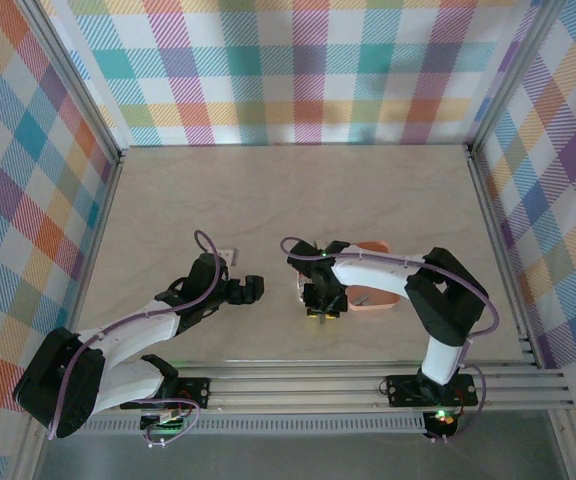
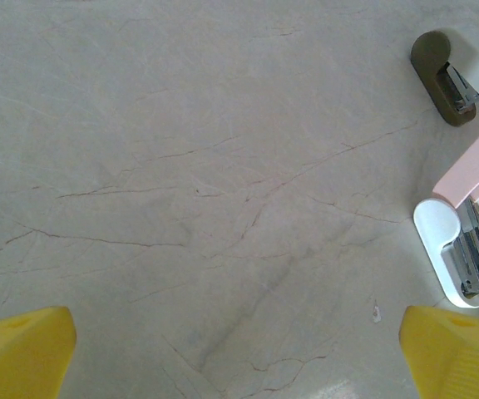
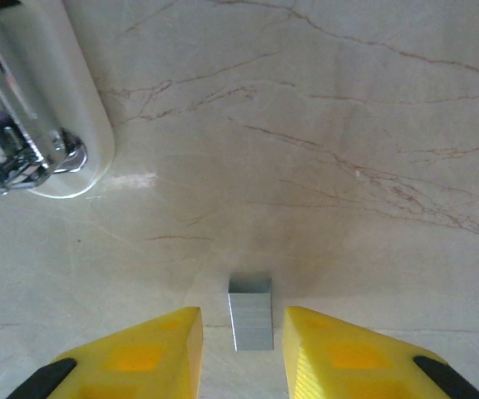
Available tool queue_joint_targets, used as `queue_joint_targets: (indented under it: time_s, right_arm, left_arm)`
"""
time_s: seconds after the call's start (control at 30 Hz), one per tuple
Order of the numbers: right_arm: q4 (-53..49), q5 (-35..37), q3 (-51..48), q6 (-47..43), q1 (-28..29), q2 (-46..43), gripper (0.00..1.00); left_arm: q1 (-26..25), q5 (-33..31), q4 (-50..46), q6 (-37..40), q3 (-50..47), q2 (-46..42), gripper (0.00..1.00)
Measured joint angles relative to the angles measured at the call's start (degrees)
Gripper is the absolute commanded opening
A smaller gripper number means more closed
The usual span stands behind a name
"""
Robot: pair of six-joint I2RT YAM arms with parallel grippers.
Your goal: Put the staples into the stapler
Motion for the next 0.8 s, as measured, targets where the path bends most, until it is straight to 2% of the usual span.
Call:
queue_joint_targets:
  time_s: [0.8]
  right_arm:
    - [1.3, -1.1, -0.5, 0.0, -0.7, 1.6, 0.27]
  left_arm:
    - [0.0, 0.0, 0.0, 0.0, 0.3, 0.7, 1.00]
